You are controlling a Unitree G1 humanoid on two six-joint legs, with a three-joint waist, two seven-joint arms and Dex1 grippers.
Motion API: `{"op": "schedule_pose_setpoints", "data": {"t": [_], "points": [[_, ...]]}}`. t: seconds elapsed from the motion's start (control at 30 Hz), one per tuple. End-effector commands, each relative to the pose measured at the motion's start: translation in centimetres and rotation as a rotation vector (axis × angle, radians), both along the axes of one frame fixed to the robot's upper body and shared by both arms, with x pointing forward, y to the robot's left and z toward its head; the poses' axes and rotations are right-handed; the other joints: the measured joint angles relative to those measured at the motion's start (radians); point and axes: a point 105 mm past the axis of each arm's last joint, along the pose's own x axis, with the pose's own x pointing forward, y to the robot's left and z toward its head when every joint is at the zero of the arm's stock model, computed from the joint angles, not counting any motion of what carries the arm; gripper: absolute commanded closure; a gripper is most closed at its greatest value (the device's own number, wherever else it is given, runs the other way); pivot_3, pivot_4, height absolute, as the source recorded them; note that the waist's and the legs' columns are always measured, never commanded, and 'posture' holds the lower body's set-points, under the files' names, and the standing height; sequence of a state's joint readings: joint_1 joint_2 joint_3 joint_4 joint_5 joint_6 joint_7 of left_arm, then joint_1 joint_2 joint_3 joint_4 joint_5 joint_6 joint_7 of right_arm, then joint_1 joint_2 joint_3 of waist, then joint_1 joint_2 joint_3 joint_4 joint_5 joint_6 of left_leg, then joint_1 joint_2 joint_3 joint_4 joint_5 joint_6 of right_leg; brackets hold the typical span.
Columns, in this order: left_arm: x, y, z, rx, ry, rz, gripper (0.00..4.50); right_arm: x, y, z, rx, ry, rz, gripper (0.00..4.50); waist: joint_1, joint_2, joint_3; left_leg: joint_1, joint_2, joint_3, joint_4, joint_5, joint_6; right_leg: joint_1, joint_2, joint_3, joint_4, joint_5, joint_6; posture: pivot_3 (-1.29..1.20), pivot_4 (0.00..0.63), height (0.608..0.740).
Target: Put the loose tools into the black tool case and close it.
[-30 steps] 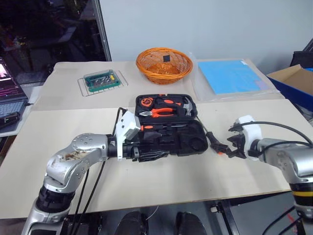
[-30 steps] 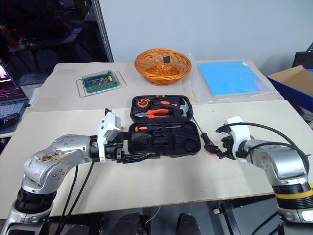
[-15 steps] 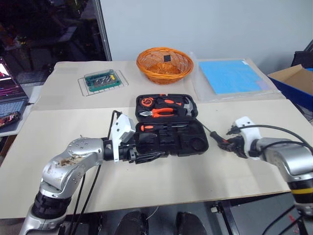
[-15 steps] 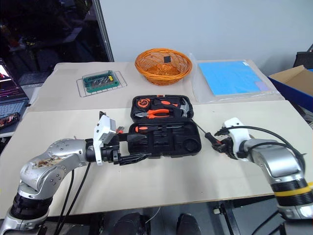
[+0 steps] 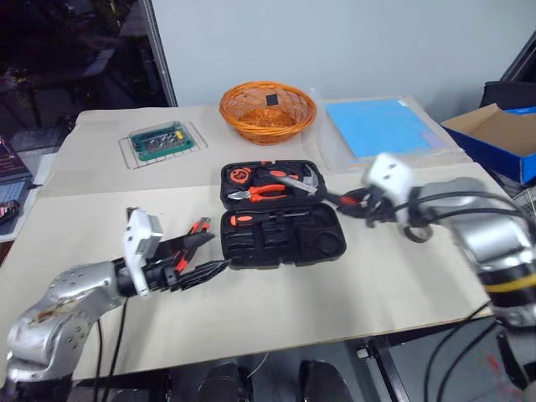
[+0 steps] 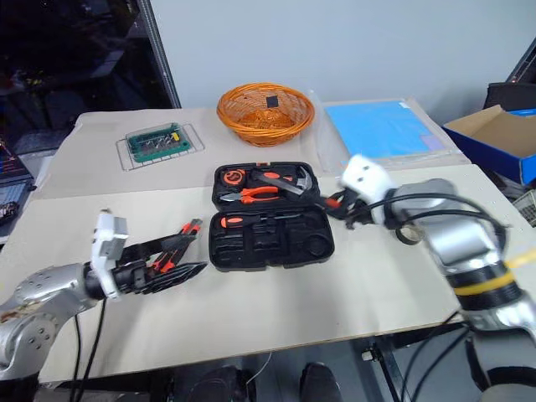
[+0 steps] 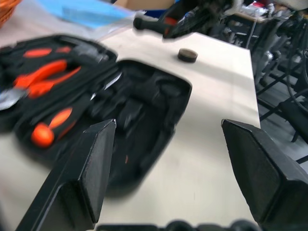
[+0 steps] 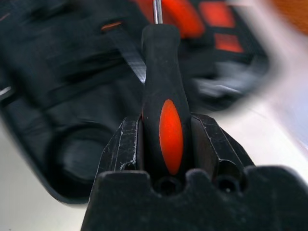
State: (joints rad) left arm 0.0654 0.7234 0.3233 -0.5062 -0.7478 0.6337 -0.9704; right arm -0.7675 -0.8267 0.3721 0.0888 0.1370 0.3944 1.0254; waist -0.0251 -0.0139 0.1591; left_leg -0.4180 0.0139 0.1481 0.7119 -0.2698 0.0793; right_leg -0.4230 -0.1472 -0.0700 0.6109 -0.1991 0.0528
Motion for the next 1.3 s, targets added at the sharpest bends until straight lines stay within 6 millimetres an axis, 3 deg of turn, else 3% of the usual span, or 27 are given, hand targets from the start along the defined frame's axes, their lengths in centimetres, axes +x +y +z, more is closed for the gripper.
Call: {"op": "schedule_pose_setpoints", "data": {"t": [0.03, 0.17, 0.63, 0.7, 0.9, 1.13, 1.17, 1.27, 1.3], "points": [[-0.5, 0.2, 1.3, 0.005, -0.074, -0.016, 0.75, 0.6, 0.6, -0.1, -0.080, -0.035, 0.120, 3.47, 0.014, 0.000, 0.000, 0.000, 0.000, 0.000, 0.000, 0.000, 0.000, -0.001, 0.000, 0.000, 0.000, 0.000, 0.000, 0.00, 0.150, 0.740], [-0.7, 0.2, 1.5, 0.006, -0.083, -0.013, 0.75, 1.3, 0.5, -1.7, -0.146, -0.032, 0.169, 3.47, 0.013, 0.000, 0.000, -0.002, 0.000, 0.000, 0.000, -0.001, -0.002, -0.001, 0.000, -0.001, 0.000, 0.000, 0.000, 0.00, 0.150, 0.740], [-1.0, 0.1, 1.7, 0.021, -0.104, -0.015, 0.75, 3.6, 0.3, -3.4, -0.283, -0.009, 0.248, 3.47, -0.003, 0.001, 0.000, 0.003, 0.001, 0.000, -0.001, -0.002, -0.009, 0.001, 0.000, -0.001, 0.002, 0.000, -0.002, 0.00, 0.150, 0.740], [-1.0, 0.1, 1.8, 0.023, -0.107, -0.014, 0.75, 3.6, 0.4, -3.7, -0.265, 0.028, 0.240, 2.45, -0.006, 0.001, 0.000, 0.003, 0.001, 0.000, -0.001, -0.002, -0.009, 0.001, 0.000, -0.001, 0.003, 0.001, -0.002, 0.00, 0.150, 0.740], [-0.8, 0.3, 1.8, 0.024, -0.106, -0.004, 0.75, 3.1, 0.6, -2.2, -0.182, 0.009, 0.269, 0.49, -0.004, 0.001, 0.000, 0.003, 0.001, -0.001, -0.002, -0.002, -0.009, 0.002, 0.001, -0.002, 0.002, 0.000, -0.003, 0.00, 0.150, 0.740], [-0.2, 0.4, 1.5, 0.015, -0.105, 0.008, 0.75, 1.5, 0.7, 1.7, 0.123, 0.115, 0.245, 0.49, -0.006, 0.002, 0.001, 0.003, 0.001, 0.000, -0.004, -0.002, -0.009, 0.001, 0.001, -0.002, 0.000, -0.001, -0.003, 0.00, 0.150, 0.740], [0.0, 0.4, 1.5, 0.010, -0.107, 0.014, 0.75, 1.8, 1.0, 2.1, 0.207, 0.124, 0.180, 1.00, -0.007, 0.002, 0.001, 0.003, 0.001, 0.000, -0.004, -0.002, -0.009, 0.001, 0.001, -0.002, 0.000, -0.001, -0.003, 0.00, 0.150, 0.740], [0.2, 0.4, 1.5, 0.001, -0.111, 0.024, 0.75, 2.3, 1.4, 2.2, 0.346, 0.119, 0.038, 1.84, -0.013, 0.002, 0.001, 0.003, 0.001, 0.000, -0.005, -0.001, -0.010, 0.000, 0.000, -0.002, 0.001, 0.000, -0.003, 0.00, 0.150, 0.740], [0.2, 0.4, 1.5, 0.000, -0.111, 0.026, 0.75, 2.3, 1.5, 2.1, 0.380, 0.112, 0.001, 2.36, -0.013, 0.002, 0.001, 0.003, 0.001, 0.000, -0.005, -0.002, -0.010, 0.000, 0.000, -0.002, 0.001, 0.000, -0.003, 0.00, 0.150, 0.740]]}}
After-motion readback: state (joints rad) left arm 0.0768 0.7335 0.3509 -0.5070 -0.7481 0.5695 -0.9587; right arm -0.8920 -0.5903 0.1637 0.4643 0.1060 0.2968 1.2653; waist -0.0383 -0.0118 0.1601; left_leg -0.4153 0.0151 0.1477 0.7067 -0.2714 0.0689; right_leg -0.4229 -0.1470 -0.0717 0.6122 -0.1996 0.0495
